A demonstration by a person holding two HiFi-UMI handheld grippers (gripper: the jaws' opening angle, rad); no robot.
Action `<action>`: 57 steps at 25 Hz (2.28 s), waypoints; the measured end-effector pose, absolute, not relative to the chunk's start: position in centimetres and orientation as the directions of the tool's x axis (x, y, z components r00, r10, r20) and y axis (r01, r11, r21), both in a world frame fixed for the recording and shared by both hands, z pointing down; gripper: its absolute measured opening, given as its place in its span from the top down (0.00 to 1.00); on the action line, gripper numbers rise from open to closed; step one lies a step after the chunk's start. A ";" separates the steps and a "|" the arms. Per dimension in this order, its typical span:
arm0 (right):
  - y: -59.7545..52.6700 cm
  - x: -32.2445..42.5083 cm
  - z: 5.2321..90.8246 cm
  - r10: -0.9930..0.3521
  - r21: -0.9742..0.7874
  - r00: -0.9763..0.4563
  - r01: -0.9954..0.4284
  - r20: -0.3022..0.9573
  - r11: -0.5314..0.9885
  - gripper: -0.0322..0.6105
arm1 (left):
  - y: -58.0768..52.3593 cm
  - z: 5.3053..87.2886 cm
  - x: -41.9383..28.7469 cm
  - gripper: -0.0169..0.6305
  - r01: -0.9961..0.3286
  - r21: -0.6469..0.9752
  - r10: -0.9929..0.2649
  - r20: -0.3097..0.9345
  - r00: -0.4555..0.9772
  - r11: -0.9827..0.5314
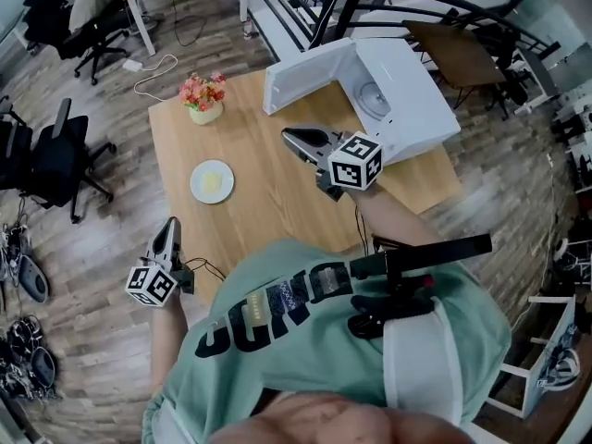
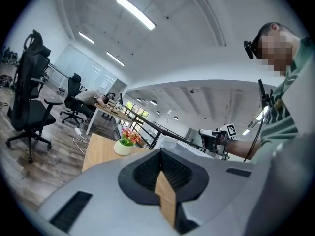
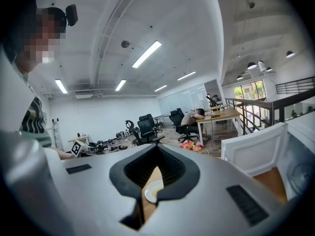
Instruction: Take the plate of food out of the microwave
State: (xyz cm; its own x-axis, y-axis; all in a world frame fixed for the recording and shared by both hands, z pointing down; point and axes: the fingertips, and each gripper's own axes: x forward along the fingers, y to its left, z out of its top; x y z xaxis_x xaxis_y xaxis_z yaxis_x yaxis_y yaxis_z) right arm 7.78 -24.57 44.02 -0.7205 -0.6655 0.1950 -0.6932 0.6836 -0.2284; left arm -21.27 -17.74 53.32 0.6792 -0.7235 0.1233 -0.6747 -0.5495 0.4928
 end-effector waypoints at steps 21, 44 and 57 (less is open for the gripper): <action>-15.7 32.9 42.1 -0.615 -0.289 -0.785 -0.608 0.076 0.740 0.94 | -13.5 44.9 9.9 0.97 -0.586 0.427 -0.611 0.094 0.786 -0.688; -16.5 19.8 39.7 -0.619 -0.246 -0.782 -0.616 0.077 0.748 0.94 | -14.0 44.1 -4.1 0.97 -0.586 0.406 -0.640 0.004 0.768 -0.701; -16.5 21.6 40.5 -0.602 -0.253 -0.792 -0.605 0.101 0.755 0.94 | -13.0 43.6 -2.3 0.97 -0.609 0.401 -0.663 0.006 0.749 -0.684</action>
